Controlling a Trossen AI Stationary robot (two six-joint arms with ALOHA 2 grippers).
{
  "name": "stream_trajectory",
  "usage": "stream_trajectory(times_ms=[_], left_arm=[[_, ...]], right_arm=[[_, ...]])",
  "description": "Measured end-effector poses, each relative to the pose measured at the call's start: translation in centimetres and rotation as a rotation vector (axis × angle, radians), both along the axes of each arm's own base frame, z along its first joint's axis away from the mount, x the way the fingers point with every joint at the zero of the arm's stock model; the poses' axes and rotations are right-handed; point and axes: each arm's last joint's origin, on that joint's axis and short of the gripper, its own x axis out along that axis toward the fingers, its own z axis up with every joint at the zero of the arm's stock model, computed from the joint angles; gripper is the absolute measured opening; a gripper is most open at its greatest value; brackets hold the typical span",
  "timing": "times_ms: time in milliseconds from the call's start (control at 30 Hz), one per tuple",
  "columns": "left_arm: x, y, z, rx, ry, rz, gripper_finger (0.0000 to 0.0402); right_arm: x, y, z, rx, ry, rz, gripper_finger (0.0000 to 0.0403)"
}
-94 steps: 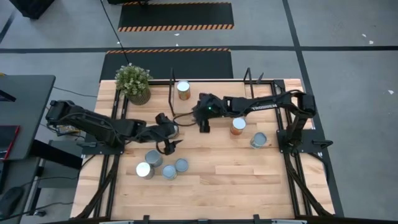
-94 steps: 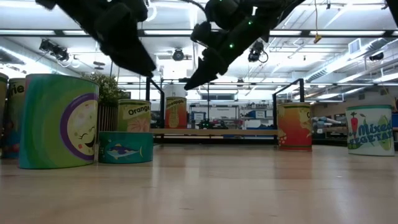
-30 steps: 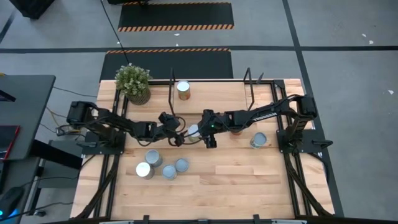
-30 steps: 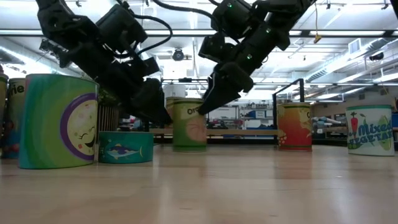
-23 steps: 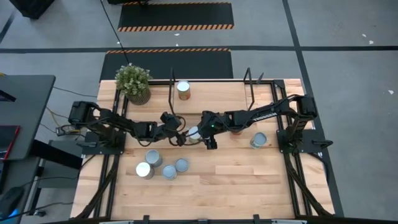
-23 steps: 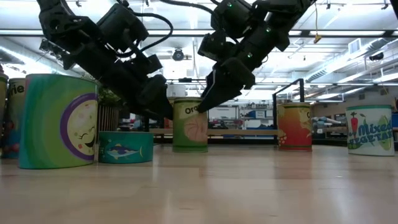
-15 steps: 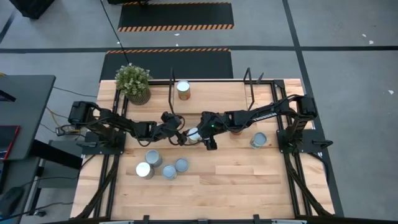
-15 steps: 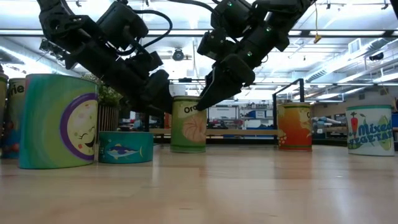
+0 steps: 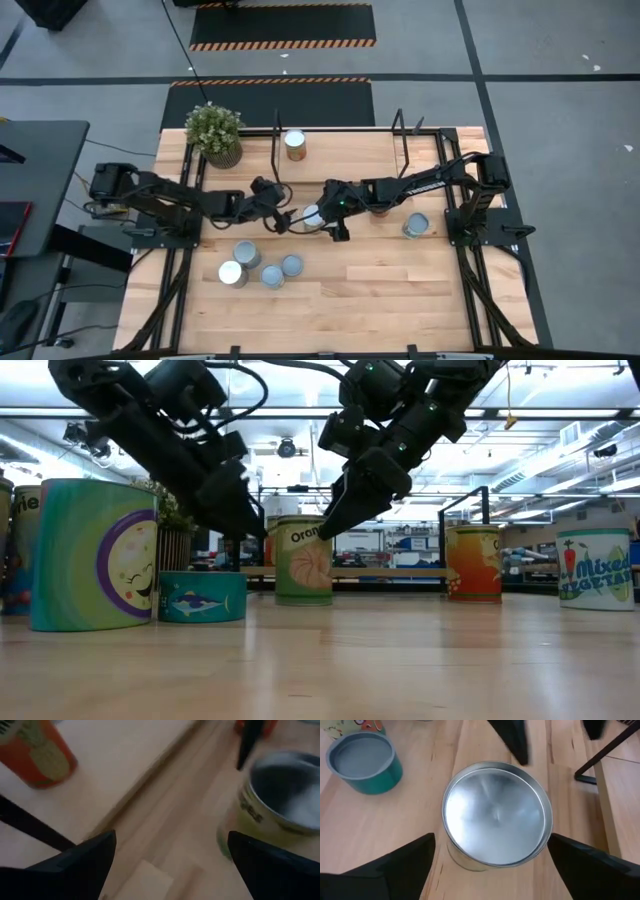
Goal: Pick and place cans onto a shelf
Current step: Put the canned oranges on the shelf
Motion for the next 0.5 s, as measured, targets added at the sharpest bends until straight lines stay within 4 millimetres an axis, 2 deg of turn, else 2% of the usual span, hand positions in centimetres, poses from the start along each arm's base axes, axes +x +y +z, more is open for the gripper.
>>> stream_trajectory(times_ms=[200, 500], left_arm=[[-0.2, -0.8, 0.5, -0.052, -0.016, -0.075, 0.0389], [0.7, -1.0, -0.4, 0.005, -0.045, -0.024, 0.0389]], right_arm=[[0.2, 0.0, 0.0, 0.012, -0.024, -0.013, 0.0398], [1.3, 0.2, -1.6, 0.014, -0.053, -0.009, 0.0396]])
